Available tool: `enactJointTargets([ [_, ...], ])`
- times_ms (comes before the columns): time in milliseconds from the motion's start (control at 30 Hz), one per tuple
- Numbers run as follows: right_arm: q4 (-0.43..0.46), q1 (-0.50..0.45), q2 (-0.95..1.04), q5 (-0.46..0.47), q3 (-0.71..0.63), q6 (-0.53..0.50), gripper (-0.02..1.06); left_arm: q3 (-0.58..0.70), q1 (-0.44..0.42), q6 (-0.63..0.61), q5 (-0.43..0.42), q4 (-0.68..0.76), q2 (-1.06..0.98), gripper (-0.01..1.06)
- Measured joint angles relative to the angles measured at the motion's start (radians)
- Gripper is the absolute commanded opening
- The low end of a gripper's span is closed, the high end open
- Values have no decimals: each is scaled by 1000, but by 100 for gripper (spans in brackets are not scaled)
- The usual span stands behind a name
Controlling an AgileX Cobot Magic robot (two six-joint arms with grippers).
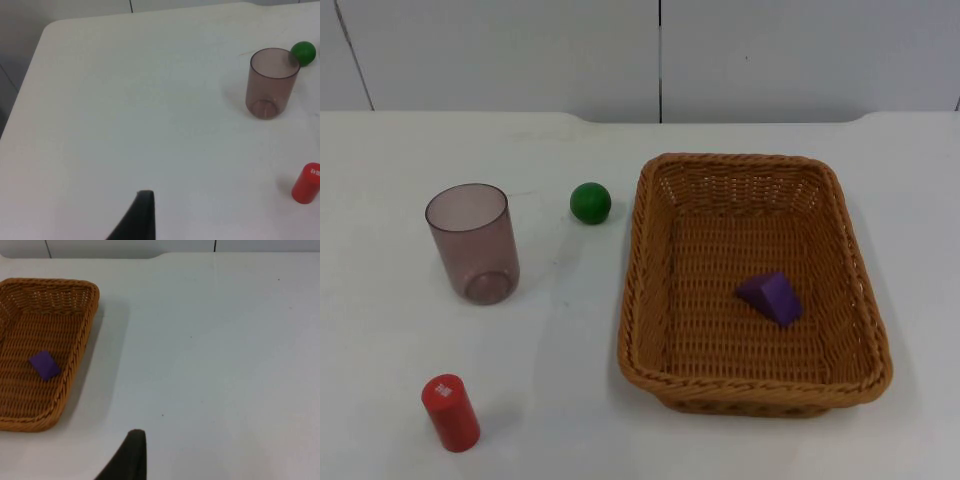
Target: Pick up the basket with the left hand and place the triangular block into the basket with the right hand.
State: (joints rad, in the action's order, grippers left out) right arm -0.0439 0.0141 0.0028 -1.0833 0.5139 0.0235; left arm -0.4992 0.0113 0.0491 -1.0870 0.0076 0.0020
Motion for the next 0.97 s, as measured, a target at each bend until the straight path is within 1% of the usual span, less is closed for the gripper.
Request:
enactJointTargets([
  [833,0,0,0,0,0,8,105,0,0,0,0,0,0,105],
  [967,-2,21,0,0,0,8,105,0,0,0,0,0,0,105],
])
